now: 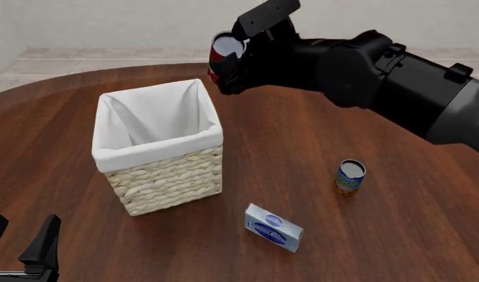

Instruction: Pick up the tomato sauce, and put it in the basket.

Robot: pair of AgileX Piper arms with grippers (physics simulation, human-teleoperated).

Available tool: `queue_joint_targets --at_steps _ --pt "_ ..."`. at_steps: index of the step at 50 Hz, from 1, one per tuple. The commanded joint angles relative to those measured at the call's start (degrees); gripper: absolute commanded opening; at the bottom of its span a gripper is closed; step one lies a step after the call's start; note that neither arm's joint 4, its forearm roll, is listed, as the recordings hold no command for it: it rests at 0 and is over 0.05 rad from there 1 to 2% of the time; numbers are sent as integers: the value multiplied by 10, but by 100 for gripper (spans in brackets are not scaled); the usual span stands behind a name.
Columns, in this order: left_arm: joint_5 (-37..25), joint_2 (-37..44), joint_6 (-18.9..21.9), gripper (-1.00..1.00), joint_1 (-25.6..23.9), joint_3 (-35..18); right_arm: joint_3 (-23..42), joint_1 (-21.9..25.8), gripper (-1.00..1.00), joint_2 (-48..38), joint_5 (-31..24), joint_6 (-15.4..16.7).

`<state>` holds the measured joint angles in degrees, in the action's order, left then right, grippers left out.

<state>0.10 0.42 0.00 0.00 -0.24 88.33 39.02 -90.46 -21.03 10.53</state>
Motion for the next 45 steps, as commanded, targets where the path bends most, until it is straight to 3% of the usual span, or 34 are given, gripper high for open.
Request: queue_joint_targets --at_steps 1,16,45 --pt "0 0 0 100 0 0 23 28 -100 -19 -6 -15" --pt "0 0 0 100 0 0 52 60 -100 -48 -15 -20" --pt "0 0 0 100 0 0 154 58 -100 -150 -70 -19"
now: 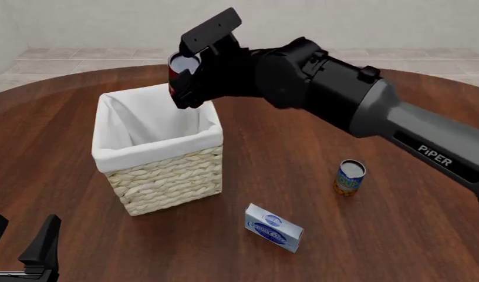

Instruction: Pick up the tomato sauce, and put it in the basket.

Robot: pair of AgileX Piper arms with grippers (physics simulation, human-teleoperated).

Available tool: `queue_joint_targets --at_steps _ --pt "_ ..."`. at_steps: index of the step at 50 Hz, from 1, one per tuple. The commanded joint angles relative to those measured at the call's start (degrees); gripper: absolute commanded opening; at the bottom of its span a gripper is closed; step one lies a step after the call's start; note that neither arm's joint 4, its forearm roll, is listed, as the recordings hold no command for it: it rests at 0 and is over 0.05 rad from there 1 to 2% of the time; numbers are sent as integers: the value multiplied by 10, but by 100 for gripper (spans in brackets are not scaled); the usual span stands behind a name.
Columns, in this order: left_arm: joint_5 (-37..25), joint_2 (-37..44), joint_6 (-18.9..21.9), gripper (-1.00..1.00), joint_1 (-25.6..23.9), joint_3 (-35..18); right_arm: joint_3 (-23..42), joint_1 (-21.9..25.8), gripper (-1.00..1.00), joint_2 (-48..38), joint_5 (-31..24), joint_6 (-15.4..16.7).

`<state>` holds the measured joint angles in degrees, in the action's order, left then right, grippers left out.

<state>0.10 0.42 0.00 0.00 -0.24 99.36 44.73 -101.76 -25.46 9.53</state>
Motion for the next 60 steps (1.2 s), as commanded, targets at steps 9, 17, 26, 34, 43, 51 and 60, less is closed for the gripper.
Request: queue_joint_targets --at_steps 9,17,26,34,43,51,60 --pt "0 0 0 100 0 0 73 -2 -100 -63 -43 -7" --pt "0 0 0 100 0 0 103 -3 -100 -89 -62 -4" --pt "0 0 0 100 0 0 134 -9 -100 -114 -78 -1" --pt "0 0 0 100 0 0 153 -6 -100 -134 -89 -1" --pt "0 0 0 100 0 0 177 -4 -100 -158 -102 1" --pt "0 0 0 100 0 0 202 -1 -100 -181 -115 2" --pt "0 0 0 100 0 0 211 4 -100 -197 -120 -1"
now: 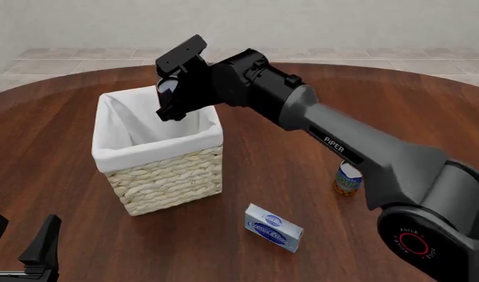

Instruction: Pick up the tomato sauce, and put it in the basket.

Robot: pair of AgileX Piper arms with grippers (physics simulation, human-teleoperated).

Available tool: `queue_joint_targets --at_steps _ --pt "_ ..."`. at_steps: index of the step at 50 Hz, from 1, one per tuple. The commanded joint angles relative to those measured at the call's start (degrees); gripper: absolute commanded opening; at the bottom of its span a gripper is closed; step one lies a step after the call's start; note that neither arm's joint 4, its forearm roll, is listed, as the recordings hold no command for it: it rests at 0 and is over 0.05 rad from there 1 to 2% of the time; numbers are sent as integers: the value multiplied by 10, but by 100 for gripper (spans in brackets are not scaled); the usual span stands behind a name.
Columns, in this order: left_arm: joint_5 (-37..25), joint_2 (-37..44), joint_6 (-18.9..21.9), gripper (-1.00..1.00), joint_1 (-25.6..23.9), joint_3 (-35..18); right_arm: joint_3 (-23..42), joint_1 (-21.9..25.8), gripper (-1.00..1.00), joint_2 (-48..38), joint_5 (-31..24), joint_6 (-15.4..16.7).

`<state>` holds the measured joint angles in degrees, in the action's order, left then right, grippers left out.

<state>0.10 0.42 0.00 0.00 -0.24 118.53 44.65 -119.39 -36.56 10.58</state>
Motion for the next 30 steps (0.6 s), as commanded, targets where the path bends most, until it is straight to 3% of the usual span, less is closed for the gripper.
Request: queue_joint_targets --at_steps 1,30 --pt "0 0 0 100 0 0 20 6 -100 -21 -9 -13" --pt "0 0 0 100 0 0 -9 24 -100 -18 0 -20"
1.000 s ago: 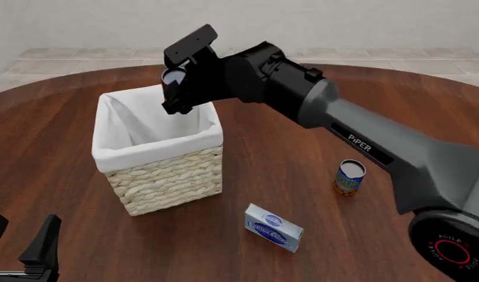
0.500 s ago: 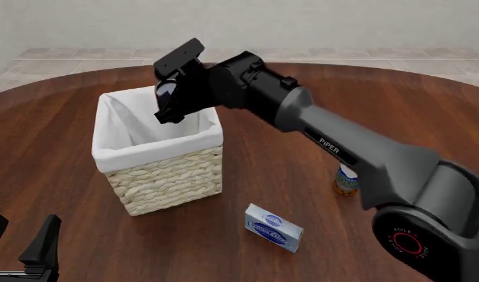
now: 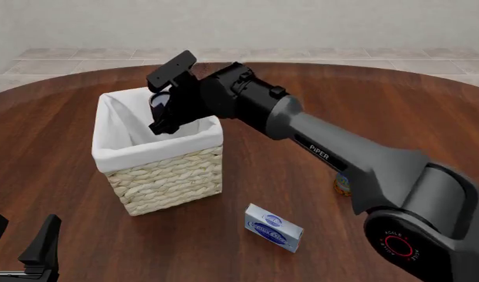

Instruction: Pick up the tomato sauce, and put it in the basket.

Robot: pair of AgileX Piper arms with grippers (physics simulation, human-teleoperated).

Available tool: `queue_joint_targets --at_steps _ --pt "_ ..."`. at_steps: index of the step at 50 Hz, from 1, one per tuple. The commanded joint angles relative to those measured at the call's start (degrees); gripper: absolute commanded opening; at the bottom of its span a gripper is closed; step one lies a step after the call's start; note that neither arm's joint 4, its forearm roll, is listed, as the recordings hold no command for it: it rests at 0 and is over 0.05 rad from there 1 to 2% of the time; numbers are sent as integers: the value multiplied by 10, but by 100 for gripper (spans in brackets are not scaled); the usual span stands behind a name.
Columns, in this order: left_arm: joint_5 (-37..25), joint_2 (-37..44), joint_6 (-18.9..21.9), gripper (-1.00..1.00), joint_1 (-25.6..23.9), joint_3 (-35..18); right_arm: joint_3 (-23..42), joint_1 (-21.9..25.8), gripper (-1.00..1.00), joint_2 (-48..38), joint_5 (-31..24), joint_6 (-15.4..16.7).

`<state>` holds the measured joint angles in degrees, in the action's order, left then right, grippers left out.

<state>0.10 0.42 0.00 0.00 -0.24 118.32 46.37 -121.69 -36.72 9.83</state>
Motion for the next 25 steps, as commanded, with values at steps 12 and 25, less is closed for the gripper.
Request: queue_joint_targets --at_steps 12,25 --pt "0 0 0 100 0 0 6 8 100 1 -7 -7" --pt "0 0 0 100 0 0 16 8 100 4 -12 -5"
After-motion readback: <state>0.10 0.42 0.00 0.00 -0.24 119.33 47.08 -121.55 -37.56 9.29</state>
